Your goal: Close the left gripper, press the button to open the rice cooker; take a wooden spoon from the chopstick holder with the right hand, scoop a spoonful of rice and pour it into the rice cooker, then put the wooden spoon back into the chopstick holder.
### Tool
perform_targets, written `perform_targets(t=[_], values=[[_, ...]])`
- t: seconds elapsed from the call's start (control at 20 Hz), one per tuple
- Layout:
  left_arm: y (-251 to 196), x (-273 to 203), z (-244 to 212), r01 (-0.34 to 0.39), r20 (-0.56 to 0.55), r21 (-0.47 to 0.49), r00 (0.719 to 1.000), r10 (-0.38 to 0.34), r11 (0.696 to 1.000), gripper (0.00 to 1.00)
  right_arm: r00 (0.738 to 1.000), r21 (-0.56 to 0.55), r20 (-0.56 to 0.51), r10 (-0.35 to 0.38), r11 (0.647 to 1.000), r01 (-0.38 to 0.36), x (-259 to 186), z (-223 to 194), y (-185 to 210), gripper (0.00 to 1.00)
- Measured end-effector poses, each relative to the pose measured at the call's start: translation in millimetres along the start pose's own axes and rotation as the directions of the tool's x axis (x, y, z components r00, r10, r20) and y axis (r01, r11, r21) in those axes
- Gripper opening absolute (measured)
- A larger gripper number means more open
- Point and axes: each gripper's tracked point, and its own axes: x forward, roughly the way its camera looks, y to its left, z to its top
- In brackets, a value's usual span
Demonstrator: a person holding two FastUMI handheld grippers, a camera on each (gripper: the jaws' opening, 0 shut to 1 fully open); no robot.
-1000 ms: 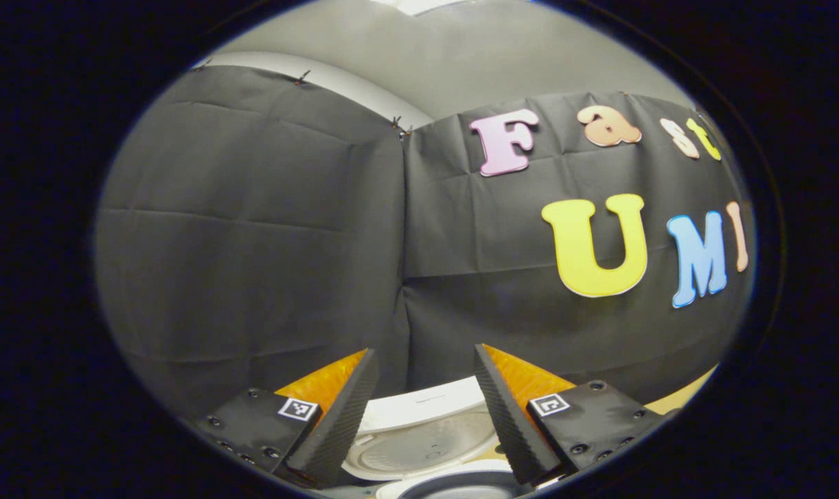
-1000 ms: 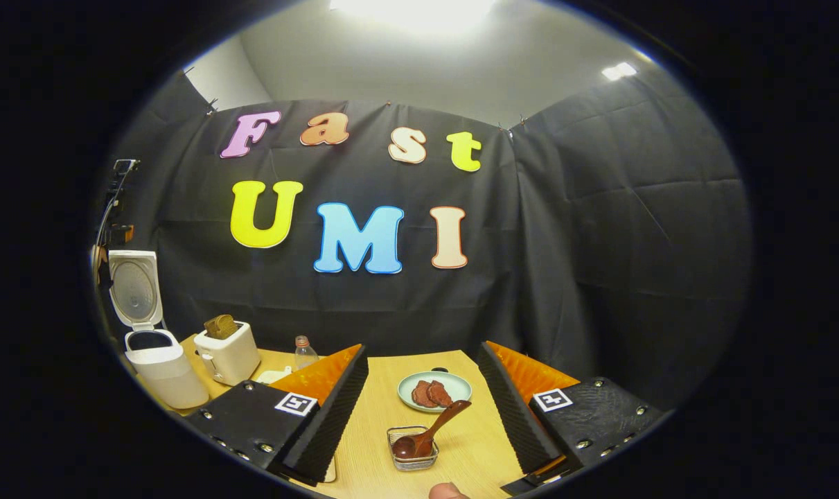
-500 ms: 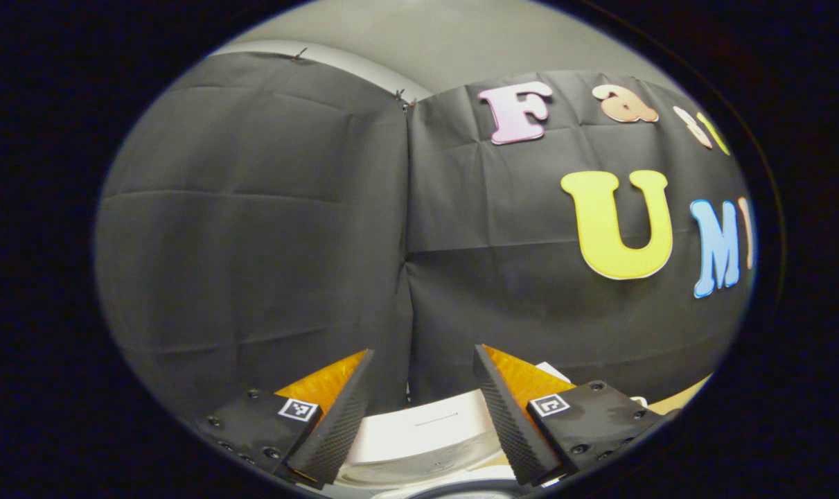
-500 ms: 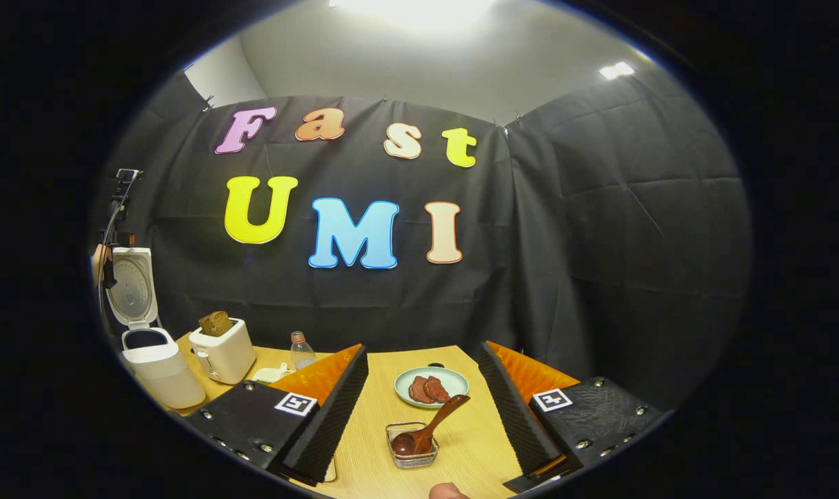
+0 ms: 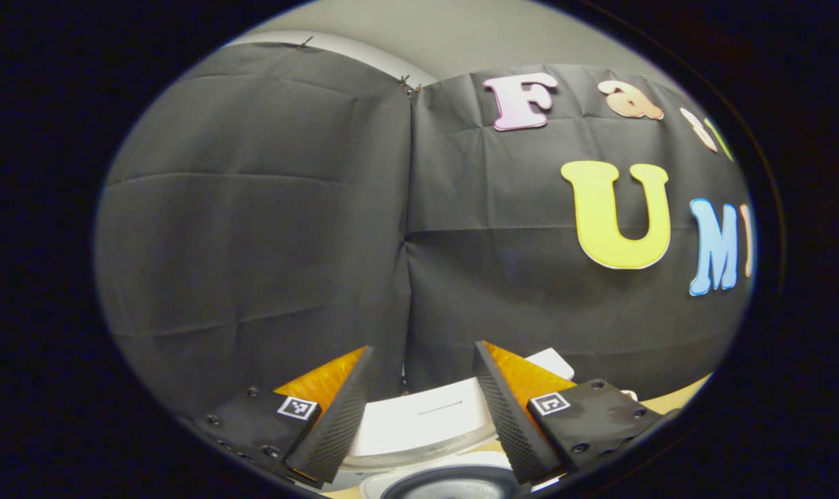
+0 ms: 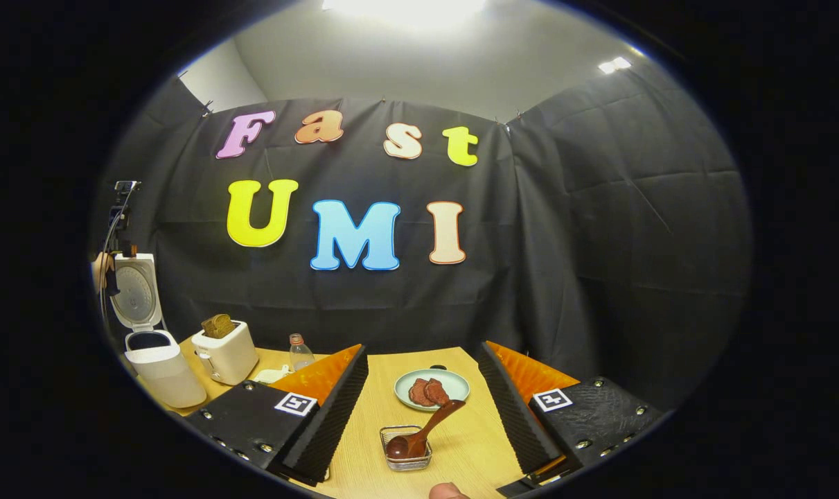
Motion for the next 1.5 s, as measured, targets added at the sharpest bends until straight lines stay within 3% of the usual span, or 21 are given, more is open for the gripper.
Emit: perform_targets(t=[0.75,1.5], values=[[-59.6,-104.3,-49.5,0.048,-0.044,0.024,0.998,-0.047,0.999,0.97,0.995,0.023,0.0,0.1,0.995,-0.1,7.2,1.5,-31.9,0.98],[-87.0,-159.3,-159.2,0.062,-0.188,0.048,0.981,-0.052,0.997,0.97,0.987,0.014,-0.032,0.157,0.988,-0.156,7.0,-14.4,-42.9,0.98]])
